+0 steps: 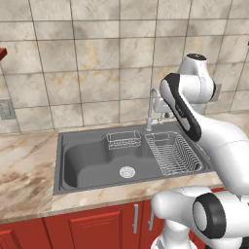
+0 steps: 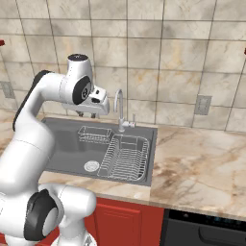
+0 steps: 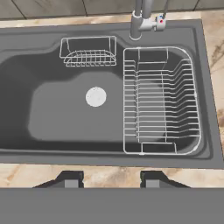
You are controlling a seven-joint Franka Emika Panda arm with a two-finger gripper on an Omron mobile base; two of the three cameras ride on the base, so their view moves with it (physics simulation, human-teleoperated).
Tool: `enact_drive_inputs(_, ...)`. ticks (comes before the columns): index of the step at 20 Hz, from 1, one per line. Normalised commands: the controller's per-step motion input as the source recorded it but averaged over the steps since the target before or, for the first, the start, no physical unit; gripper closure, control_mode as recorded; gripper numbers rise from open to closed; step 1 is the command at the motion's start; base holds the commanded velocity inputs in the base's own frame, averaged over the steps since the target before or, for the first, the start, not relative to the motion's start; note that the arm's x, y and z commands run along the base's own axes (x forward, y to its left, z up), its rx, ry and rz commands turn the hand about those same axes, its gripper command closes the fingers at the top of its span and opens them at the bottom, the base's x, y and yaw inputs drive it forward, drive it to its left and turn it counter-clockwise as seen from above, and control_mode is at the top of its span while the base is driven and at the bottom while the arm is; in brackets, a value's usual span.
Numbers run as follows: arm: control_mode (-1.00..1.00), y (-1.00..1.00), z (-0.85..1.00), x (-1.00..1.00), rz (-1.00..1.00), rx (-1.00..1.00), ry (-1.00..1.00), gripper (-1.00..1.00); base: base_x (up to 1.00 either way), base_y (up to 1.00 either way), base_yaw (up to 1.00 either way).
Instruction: Four empty soda cans are scattered around the kitchen. Gather all the cans and cluster them next to the stove for recycling.
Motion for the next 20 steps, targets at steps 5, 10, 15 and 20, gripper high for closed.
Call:
enact_drive_inputs(5, -1.0, -0.01, -0.02, -0.01, 0.0, 0.0, 0.02, -1.0, 0.0, 0.0, 0.0)
enact_drive_inputs(10, -1.0, 0.2, -0.2, -0.71, 0.04, -0.08, -0.13, -1.0, 0.0, 0.0, 0.0)
enact_drive_inputs(15, -1.0, 0.21, -0.02, -0.99, 0.02, -0.02, -0.18, -1.0, 0.0, 0.0, 0.0)
enact_drive_inputs(20, -1.0, 0.09, 0.06, -1.0, 0.01, 0.01, -0.11, -1.0, 0.0, 0.0, 0.0)
